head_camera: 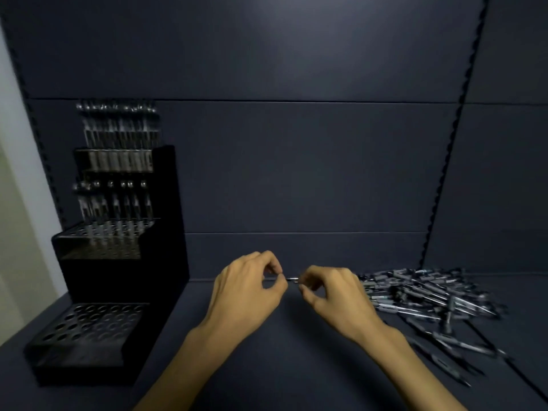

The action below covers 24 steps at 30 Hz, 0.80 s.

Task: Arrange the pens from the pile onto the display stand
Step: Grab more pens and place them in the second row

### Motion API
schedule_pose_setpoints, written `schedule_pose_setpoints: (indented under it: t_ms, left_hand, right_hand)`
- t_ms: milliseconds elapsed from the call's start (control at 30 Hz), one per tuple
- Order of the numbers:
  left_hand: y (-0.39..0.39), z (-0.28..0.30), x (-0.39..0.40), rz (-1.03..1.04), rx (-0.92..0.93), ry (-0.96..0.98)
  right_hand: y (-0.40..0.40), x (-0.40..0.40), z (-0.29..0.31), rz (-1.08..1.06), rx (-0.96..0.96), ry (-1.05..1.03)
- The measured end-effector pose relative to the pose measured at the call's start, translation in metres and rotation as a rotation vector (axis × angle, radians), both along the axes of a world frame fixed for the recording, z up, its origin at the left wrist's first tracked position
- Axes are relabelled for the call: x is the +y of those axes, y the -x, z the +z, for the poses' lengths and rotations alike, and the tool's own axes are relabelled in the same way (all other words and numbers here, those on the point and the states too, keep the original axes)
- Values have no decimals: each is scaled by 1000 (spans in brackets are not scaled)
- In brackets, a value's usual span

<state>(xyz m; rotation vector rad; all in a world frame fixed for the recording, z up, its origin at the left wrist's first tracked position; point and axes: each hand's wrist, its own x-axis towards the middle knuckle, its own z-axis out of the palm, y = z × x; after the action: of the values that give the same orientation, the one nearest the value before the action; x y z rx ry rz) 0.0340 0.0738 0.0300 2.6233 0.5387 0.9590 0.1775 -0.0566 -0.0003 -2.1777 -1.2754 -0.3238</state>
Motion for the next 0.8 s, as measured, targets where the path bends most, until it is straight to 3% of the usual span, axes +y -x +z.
schedule_pose_setpoints:
  t_ms: [367,533,800]
  left_hand:
    - [-68,-2,-76,-124,104,-80]
    - [-131,-12,-133,-175,254,-131]
    - [-198,-24,-185,-388,612,-6]
  right_hand:
    - [-66,-86,0,-104,-1,-59]
    - [-128,-151,-15,-135,62,-115]
    - [-216,-229,-35,-139,134,-99]
